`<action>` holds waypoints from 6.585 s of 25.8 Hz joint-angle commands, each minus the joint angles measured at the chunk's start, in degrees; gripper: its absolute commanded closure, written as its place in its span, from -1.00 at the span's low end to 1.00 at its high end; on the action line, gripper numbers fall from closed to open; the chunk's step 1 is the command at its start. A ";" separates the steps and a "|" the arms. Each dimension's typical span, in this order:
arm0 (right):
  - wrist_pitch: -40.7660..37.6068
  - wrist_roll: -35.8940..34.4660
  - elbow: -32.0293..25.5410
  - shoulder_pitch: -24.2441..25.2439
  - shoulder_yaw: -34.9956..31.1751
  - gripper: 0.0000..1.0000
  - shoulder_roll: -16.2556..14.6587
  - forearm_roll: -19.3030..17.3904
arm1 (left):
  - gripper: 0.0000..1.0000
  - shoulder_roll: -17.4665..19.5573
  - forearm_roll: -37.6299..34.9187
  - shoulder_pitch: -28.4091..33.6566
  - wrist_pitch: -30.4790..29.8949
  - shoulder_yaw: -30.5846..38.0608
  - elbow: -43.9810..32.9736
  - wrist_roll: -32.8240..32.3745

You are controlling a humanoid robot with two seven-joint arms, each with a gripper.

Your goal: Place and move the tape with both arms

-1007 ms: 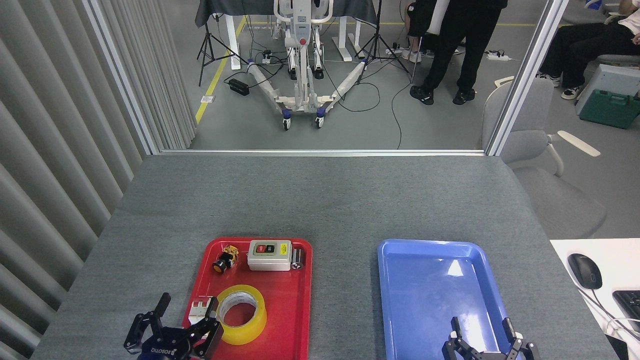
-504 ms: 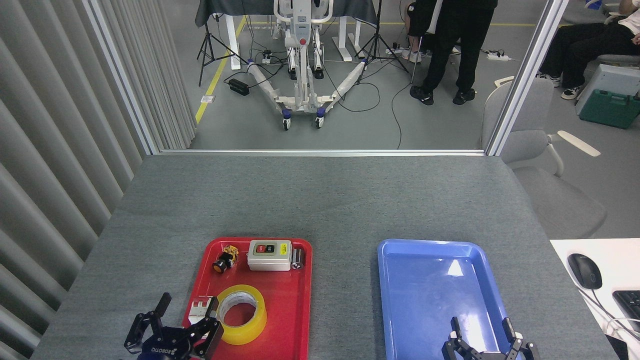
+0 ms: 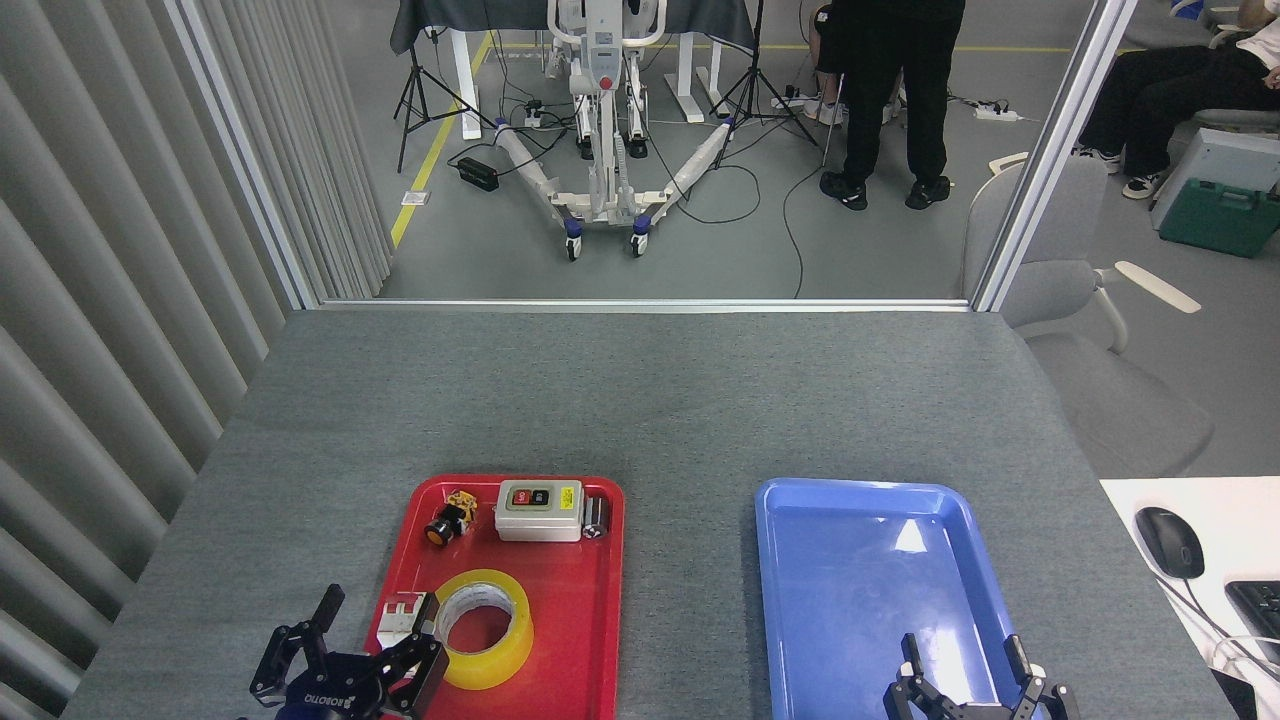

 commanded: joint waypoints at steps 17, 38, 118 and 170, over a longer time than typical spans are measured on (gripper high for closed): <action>0.15 0.02 0.18 -0.70 -0.17 -1.00 -0.44 0.00 | -1.00 0.11 1.67 -7.83 0.47 -1.69 0.00 -26.37; 0.15 0.29 0.09 -0.88 -0.09 -1.00 -1.32 -0.35 | -1.00 7.67 2.37 -33.50 -15.61 -14.26 10.02 -69.26; -44.85 -7.18 -4.22 -5.71 8.44 -0.98 -12.13 0.17 | 1.00 -16.94 62.40 -46.42 -41.80 -22.44 51.85 -66.71; -0.12 74.46 -1.06 -25.75 8.26 1.00 -12.39 -24.26 | -1.00 4.59 10.90 -9.59 -5.51 5.42 13.09 -6.24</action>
